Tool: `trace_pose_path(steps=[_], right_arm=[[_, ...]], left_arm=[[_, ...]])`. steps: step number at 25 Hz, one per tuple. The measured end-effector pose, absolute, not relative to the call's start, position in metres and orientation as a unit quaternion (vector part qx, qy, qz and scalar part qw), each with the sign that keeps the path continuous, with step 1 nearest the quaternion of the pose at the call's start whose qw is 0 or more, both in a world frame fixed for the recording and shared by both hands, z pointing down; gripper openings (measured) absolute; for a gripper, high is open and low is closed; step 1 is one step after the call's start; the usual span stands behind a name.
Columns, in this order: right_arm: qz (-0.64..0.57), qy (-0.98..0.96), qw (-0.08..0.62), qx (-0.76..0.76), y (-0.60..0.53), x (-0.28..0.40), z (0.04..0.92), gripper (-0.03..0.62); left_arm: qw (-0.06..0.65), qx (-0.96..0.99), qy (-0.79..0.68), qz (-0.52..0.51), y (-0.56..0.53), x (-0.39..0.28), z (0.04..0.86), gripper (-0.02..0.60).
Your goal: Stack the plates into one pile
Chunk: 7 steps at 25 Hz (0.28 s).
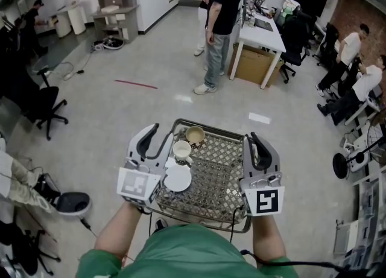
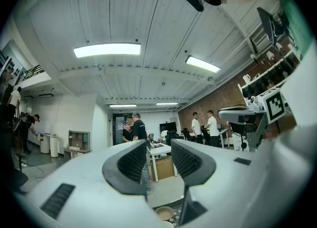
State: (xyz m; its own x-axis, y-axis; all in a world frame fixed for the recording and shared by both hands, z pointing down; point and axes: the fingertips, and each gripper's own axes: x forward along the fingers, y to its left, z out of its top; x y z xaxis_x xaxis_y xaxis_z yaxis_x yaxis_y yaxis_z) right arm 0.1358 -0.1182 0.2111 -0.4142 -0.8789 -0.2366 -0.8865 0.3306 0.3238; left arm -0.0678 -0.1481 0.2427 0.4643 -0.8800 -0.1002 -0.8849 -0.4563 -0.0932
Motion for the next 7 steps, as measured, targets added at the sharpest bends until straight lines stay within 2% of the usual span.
trace_pose_path(steps=[7], right_arm=[[0.208, 0.817, 0.014, -0.538, -0.116, 0.151, 0.21, 0.06]], left_arm=[[0.065, -0.851, 0.521, 0.015, -0.145, -0.053, 0.243, 0.17]])
